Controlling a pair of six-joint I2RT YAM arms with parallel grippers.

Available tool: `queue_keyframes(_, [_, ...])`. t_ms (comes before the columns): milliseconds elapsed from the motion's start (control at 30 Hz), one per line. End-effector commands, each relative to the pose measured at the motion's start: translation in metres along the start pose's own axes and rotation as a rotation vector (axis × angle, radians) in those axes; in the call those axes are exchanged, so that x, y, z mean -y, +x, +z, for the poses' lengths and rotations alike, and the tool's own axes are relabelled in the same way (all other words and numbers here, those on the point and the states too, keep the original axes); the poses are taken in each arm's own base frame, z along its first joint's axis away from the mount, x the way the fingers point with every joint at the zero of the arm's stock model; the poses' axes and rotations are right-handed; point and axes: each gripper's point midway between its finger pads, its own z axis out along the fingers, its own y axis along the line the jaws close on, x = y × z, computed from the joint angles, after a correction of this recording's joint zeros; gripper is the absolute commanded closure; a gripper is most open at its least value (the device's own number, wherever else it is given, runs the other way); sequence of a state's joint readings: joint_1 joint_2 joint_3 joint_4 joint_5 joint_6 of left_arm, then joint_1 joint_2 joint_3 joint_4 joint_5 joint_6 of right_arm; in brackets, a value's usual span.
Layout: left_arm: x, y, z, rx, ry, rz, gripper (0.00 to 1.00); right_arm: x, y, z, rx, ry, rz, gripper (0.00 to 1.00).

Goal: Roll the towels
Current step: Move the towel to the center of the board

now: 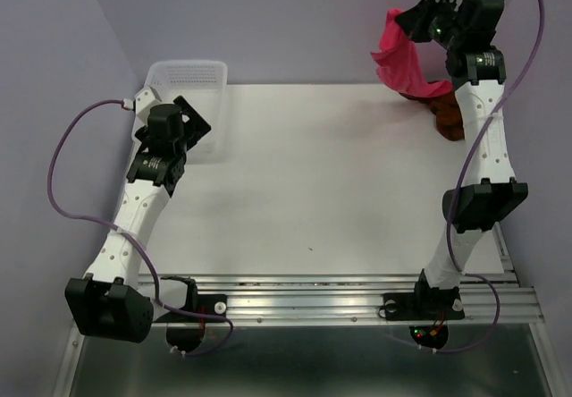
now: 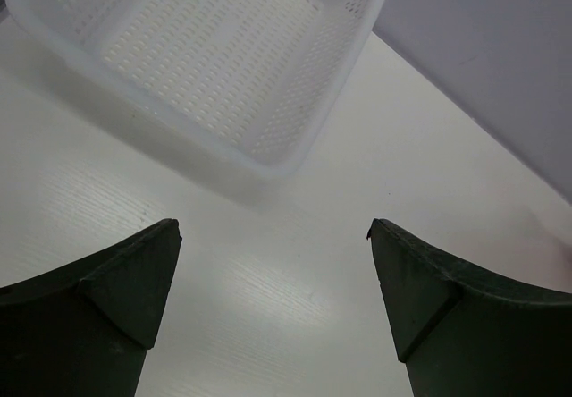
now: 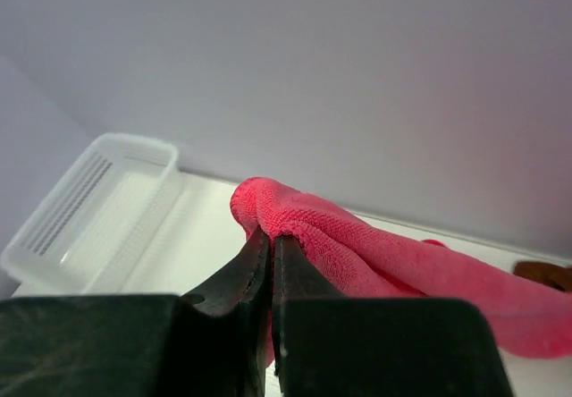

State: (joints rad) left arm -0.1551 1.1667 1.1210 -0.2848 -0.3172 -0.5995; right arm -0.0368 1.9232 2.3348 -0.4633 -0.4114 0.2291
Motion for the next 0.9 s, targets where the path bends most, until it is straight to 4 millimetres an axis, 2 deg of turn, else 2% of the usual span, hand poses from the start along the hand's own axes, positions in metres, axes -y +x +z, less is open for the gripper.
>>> queue_keyframes(0, [0.019, -0.033, -0.018, 0.081, 0.089, -0.029, 0.01, -0.121, -0.055, -0.037, 0.149, -0.253, -0.174, 0.99])
queue_keyframes(33, [0.021, -0.033, -0.02, 0.08, 0.1, -0.033, 0.01, -0.144, -0.057, -0.04, 0.162, -0.316, -0.191, 0.99])
queue_keyframes(100, [0.023, -0.034, -0.022, 0.082, 0.114, -0.039, 0.01, -0.173, -0.059, -0.046, 0.177, -0.413, -0.172, 0.99])
queue_keyframes(200, [0.026, -0.038, -0.026, 0.088, 0.126, -0.043, 0.01, -0.204, -0.067, -0.049, 0.218, -0.517, -0.167, 0.99])
queue_keyframes(267, [0.024, -0.042, -0.029, 0.096, 0.114, -0.047, 0.01, -0.231, -0.077, -0.056, 0.274, -0.613, -0.177, 0.99])
queue_keyframes(367, [0.023, -0.046, -0.033, 0.104, 0.108, -0.055, 0.01, -0.248, -0.076, -0.067, 0.276, -0.71, -0.178, 0.99])
queue_keyframes(433, [0.022, -0.044, -0.035, 0.099, 0.11, -0.057, 0.01, -0.246, -0.068, -0.068, 0.257, -0.701, -0.186, 0.99])
queue_keyframes(467, [0.022, -0.042, -0.035, 0.092, 0.112, -0.058, 0.01, -0.23, -0.039, -0.048, 0.19, -0.645, -0.164, 0.99])
queue_keyframes(500, [0.02, -0.039, -0.034, 0.085, 0.11, -0.058, 0.01, -0.226, -0.042, -0.061, 0.21, -0.613, -0.208, 0.99])
queue_keyframes(567, [0.02, -0.035, -0.034, 0.073, 0.113, -0.056, 0.01, -0.206, -0.014, -0.056, 0.159, -0.525, -0.232, 0.99])
queue_keyframes(600, [0.018, -0.031, -0.032, 0.064, 0.109, -0.054, 0.01, -0.185, 0.016, -0.057, 0.108, -0.445, -0.275, 0.99])
queue_keyframes(667, [0.019, -0.025, -0.03, 0.043, 0.118, -0.051, 0.01, -0.156, 0.052, -0.061, 0.025, -0.359, -0.301, 0.94])
queue_keyframes(700, [0.019, -0.02, -0.029, 0.032, 0.123, -0.05, 0.01, -0.122, 0.096, -0.059, -0.077, -0.284, -0.286, 0.88])
queue_keyframes(733, [0.022, -0.013, -0.026, 0.006, 0.141, -0.046, 0.01, -0.11, 0.106, -0.07, -0.102, -0.243, -0.271, 0.84])
queue_keyframes(767, [0.024, -0.008, -0.024, -0.012, 0.153, -0.042, 0.01, -0.092, 0.133, -0.076, -0.175, -0.201, -0.246, 0.8])
queue_keyframes(800, [0.025, -0.001, -0.02, -0.035, 0.16, -0.041, 0.01, -0.06, 0.177, -0.08, -0.274, -0.111, -0.194, 0.76])
queue_keyframes(867, [0.033, 0.013, -0.018, -0.088, 0.201, -0.029, 0.01, -0.017, 0.219, -0.092, -0.379, 0.074, -0.165, 0.63])
